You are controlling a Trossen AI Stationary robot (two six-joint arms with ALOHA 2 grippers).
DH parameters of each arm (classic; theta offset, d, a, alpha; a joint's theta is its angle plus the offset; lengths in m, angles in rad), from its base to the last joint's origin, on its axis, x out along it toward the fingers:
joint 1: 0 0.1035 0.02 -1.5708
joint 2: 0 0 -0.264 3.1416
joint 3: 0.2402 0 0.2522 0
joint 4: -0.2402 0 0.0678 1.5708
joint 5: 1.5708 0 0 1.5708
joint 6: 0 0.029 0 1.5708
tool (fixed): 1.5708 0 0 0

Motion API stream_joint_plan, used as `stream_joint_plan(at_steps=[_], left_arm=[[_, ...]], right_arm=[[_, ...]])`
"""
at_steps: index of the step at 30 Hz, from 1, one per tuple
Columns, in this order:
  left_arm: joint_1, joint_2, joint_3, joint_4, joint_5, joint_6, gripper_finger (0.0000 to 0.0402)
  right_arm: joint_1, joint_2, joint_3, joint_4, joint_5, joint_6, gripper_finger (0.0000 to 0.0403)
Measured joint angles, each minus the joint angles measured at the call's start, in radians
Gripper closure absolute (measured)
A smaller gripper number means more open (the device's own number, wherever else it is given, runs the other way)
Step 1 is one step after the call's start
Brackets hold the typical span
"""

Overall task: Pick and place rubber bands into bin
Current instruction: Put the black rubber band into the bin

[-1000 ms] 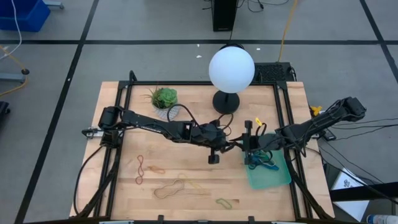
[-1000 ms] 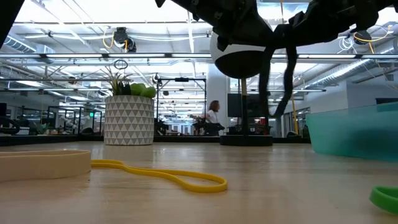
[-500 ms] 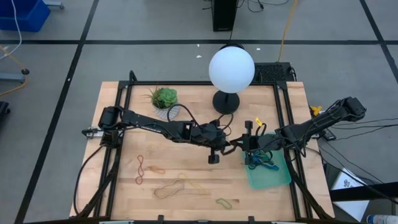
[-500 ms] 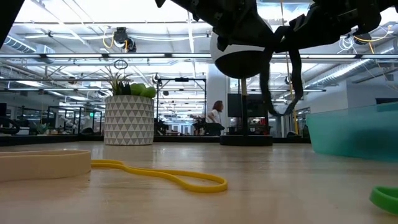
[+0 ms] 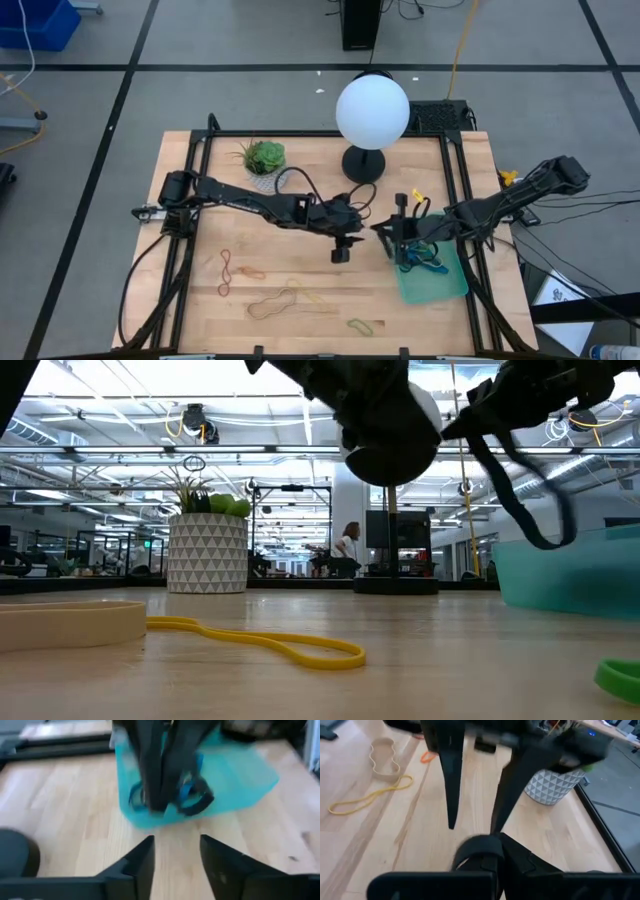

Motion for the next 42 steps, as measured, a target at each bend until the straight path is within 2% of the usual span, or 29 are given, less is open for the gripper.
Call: stream_joint_plan(at_steps=[4,8,13,19,27,30,36,42], left_arm=[[0.007,0.0,0.0,-0.099,0.0,-0.05,0.0202],[0.018,0.0,0.0,-0.23,0.0,-0.111,0.0186],[0.032,0.0,0.0,-0.405,0.0,-0.181,0.0181],[0.037,0.0,0.0,-0.528,0.001,-0.23,0.0183],[0.037,0.0,0.0,-0.547,0.001,-0.229,0.0183],[0.037,0.0,0.0,-0.562,0.001,-0.228,0.0183],[0.037,0.0,0.0,-0.572,0.001,-0.229,0.0183],[0.037,0.0,0.0,-0.572,0.001,-0.229,0.0183]], right_arm=[[0.0,-0.058,0.0,-0.001,-0.002,0.0,0.0403],[0.0,-0.145,0.0,-0.004,-0.009,0.01,0.0403],[0.0,-0.237,0.0,-0.01,-0.127,0.066,0.0403],[0.0,-0.249,0.151,-0.336,-0.12,0.16,0.0403],[0.0,-0.176,0.424,-0.801,-0.111,0.351,0.0403],[0.0,-0.144,0.493,-0.973,-0.147,0.456,0.0403],[0.0,-0.105,0.487,-1.106,-0.288,0.624,0.0403],[0.0,-0.069,0.349,-1.12,-0.351,0.729,0.0403]])
